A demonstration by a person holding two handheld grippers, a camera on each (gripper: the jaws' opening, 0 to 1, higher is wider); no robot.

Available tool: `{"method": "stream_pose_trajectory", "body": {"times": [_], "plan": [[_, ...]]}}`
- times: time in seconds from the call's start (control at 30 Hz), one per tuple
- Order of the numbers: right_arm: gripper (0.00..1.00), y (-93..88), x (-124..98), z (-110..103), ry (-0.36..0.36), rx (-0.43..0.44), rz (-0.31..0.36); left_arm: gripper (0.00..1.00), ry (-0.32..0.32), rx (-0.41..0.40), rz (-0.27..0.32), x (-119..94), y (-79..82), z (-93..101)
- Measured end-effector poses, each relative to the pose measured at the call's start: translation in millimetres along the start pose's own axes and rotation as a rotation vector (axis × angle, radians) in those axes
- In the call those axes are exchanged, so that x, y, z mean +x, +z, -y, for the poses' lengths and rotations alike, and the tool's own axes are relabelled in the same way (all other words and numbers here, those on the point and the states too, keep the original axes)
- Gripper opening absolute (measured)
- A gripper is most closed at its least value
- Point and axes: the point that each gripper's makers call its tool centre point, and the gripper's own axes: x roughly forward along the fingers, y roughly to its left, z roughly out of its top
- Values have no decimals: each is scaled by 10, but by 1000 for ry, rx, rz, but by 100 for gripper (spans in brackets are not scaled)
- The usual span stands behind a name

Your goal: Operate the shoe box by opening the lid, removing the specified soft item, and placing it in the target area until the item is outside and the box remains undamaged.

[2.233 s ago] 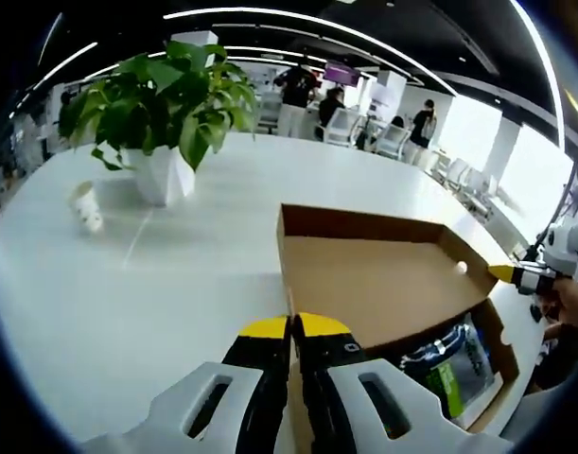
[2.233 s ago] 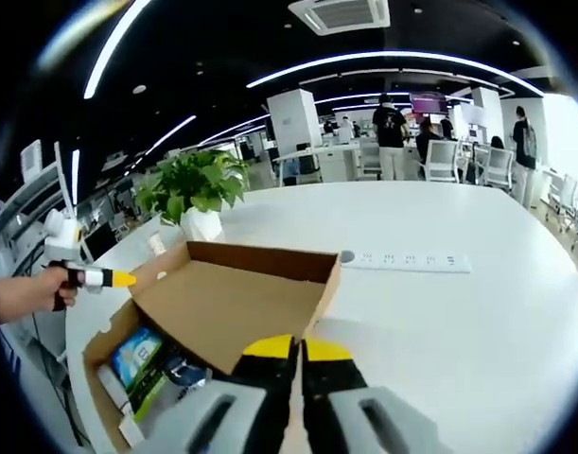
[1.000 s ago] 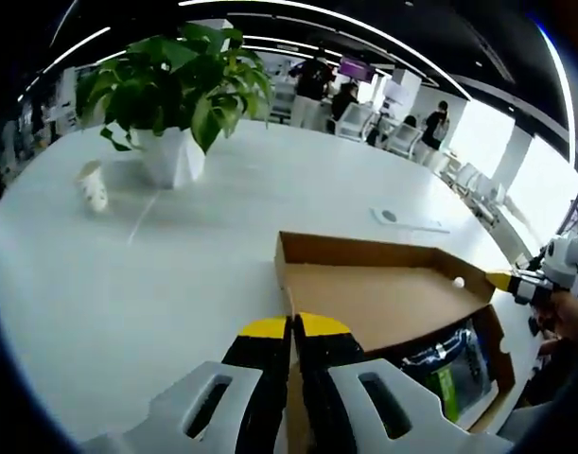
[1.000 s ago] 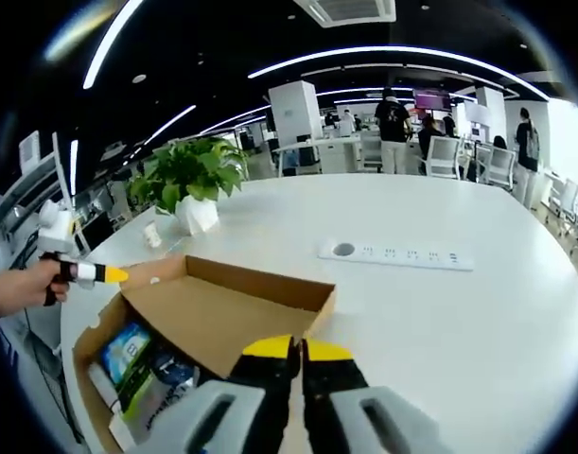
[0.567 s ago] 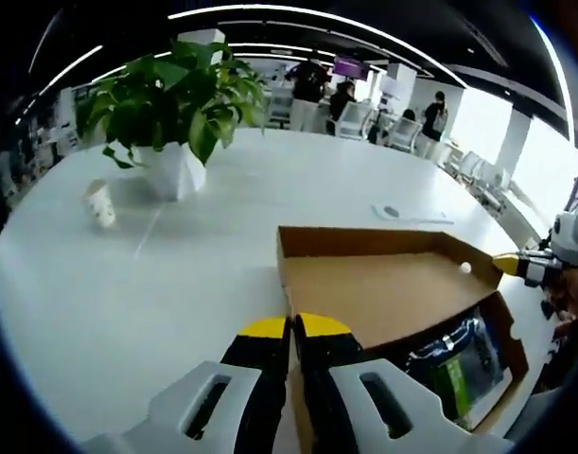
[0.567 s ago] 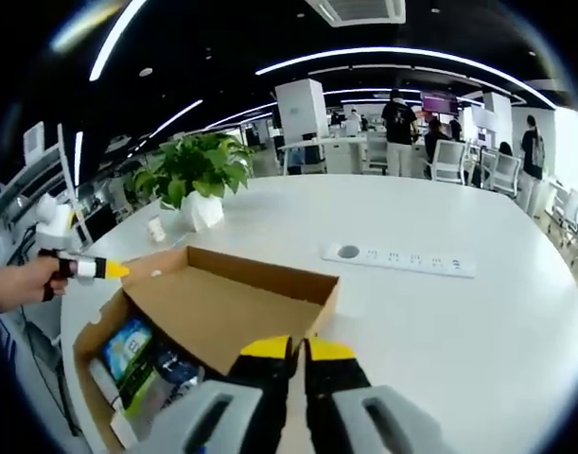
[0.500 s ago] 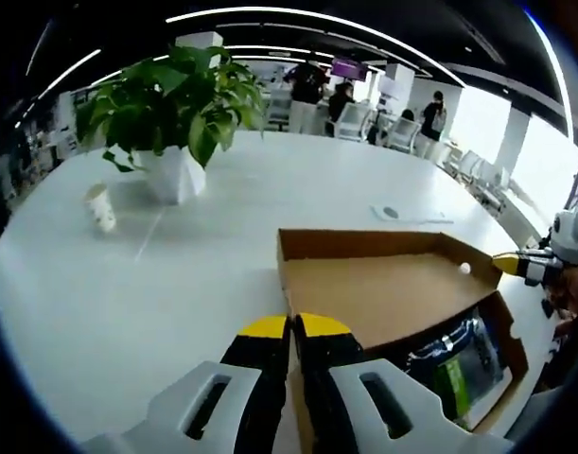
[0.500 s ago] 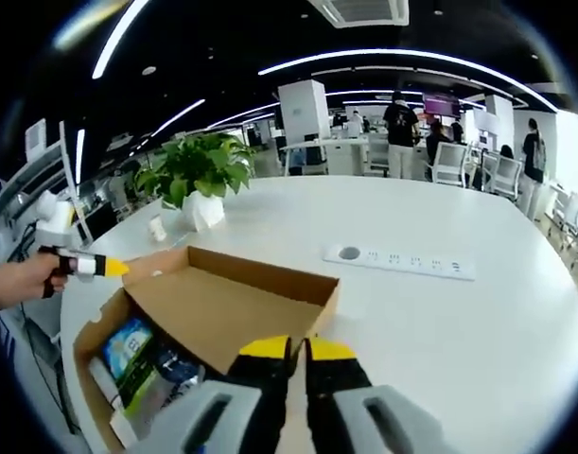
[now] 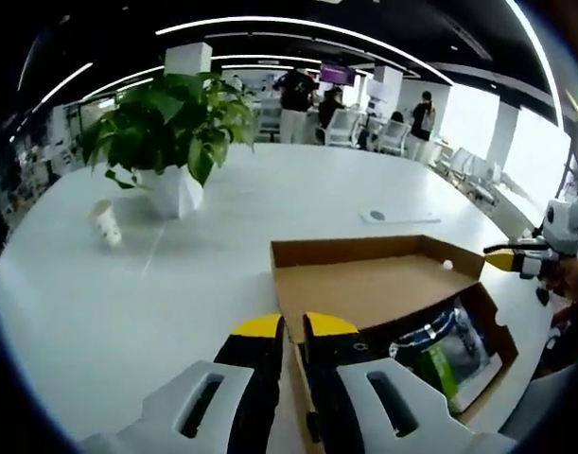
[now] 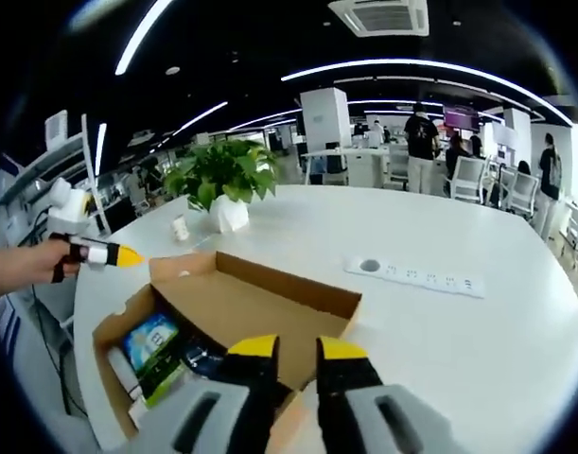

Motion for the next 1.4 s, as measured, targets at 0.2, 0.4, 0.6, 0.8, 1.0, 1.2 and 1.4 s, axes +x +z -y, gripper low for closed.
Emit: {"method": "stream_pose_trajectory", "body": {"times": [0.2,0.4,0.6,0.8,1.0,1.2,1.4], "plan": [[15,7,-81,-90,25,-4,-1,10,-14,5,18,-115,20,44],[18,-46,-170,-197,48,-12,-14,15,-37,23,16,-204,-39,142],[21,-106,-207,-318,77,-9,-22,17,-53,50,23,-305,-101,218],[24,-131,-231,-426,100,-14,-24,19,-72,78,60,-427,-56,298],[26,-157,-266,-551,125,-28,-21,26,-95,81,89,-540,-24,383],[29,-194,-285,-703,156,-28,-18,32,-112,96,121,-664,-28,508],[31,-251,-279,-837,183,-33,-25,35,-123,111,147,-789,-33,597]]}}
